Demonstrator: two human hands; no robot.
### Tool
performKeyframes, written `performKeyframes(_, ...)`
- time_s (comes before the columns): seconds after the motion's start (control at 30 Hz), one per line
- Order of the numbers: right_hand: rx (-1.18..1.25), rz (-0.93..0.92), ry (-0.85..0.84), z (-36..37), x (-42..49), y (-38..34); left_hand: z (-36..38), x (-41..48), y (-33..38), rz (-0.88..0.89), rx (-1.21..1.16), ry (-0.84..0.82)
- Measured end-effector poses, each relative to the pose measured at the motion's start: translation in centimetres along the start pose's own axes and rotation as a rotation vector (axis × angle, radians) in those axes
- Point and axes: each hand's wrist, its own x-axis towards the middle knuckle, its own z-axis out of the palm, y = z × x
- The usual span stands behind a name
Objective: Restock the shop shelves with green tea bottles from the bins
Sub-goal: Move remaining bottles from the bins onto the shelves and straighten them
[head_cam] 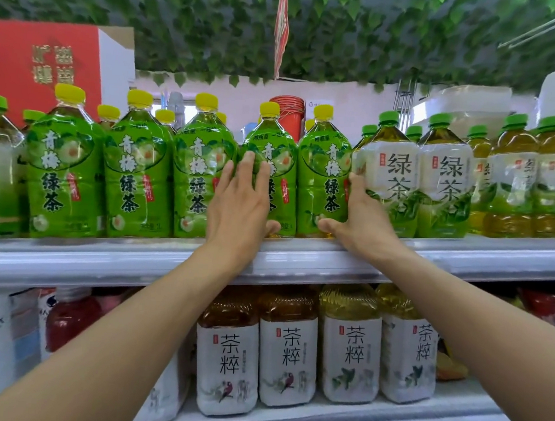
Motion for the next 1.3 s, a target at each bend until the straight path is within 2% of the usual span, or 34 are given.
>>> performKeyframes(0.2, 0.074, -0.020, -0.008, -0.3, -0.5, 0.3, -1.1, -1.0, -2.0, 0.082, -0.150, 0.003)
performKeyframes(0.27, 0.073, -0.039, 0.022, -0.1, -0.6, 0.4, -1.9, -1.8, -4.0, 0.077, -0.187, 0.100)
performKeyframes(0.33, 0.069, -0.063, 0.073, 0.2, -0.8, 0.4, -2.5, -2.8, -6.0, -0.026, -0.205, 0.182)
performKeyframes(0.4, 0.025, -0.122, 0.155, 0.6, -0.9, 0.1, -2.6, -3.7, -7.5, -0.094, -0.193, 0.121)
performKeyframes(0.5, -0.115, -0.284, 0.253, 1.3, -0.9, -1.1, -2.1, -4.3, -8.5, -0.092, -0.193, -0.021)
performKeyframes(0.6, -0.231, -0.425, 0.201, 1.9, -0.2, -3.0, -1.9, -3.9, -8.7, -0.089, -0.191, -0.047)
performKeyframes(0.7, -0.400, -0.452, 0.141, 2.4, 0.6, -4.0, -2.1, -3.5, -8.5, -0.095, -0.074, 0.032)
performKeyframes(0.83, -0.361, -0.423, 0.106, 2.6, 0.9, -4.1, -1.9, -3.3, -7.9, -0.103, -0.064, 0.073)
performKeyframes(0.97, -0.355, -0.422, 0.088, 2.7, 0.9, -4.1, -1.2, -2.9, -8.0, -0.111, -0.118, 0.018)
performKeyframes(1.1, -0.340, -0.431, 0.082, 2.7, 0.8, -4.1, -0.8, -2.7, -9.0, -0.121, -0.204, -0.018)
performKeyframes(1.3, -0.318, -0.434, 0.093, 3.0, 0.8, -4.0, 0.2, -3.1, -9.5, -0.146, -0.385, 0.048)
